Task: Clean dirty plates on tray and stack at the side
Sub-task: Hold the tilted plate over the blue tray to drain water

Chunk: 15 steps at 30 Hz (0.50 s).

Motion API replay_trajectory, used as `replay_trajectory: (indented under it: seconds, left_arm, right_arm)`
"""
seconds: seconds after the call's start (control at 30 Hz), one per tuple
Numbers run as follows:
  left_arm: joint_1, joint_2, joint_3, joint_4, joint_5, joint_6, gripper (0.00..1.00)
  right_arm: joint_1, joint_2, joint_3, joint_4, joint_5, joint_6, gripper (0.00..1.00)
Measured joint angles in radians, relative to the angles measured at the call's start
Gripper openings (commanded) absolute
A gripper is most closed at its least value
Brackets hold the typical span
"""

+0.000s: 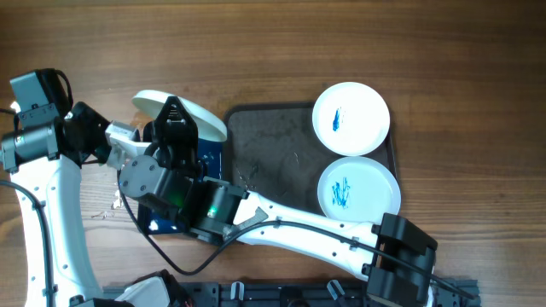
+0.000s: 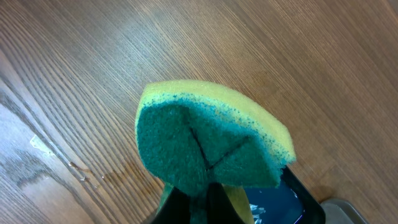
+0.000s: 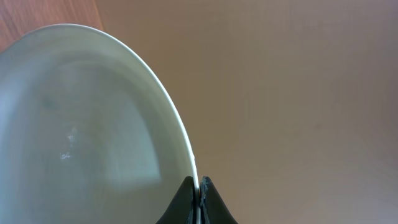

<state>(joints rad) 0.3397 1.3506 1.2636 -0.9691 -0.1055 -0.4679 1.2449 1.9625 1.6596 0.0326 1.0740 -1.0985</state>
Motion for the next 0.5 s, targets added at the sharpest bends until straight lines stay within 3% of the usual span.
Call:
replay_trajectory:
  seconds: [0.5]
  left_arm:
    - [0.000,0.000,0.000,0.000,0.000,0.000,0.04]
  right_arm:
    - [0.009,0.000,0.000,0.036,0.000,-0.153,0.05]
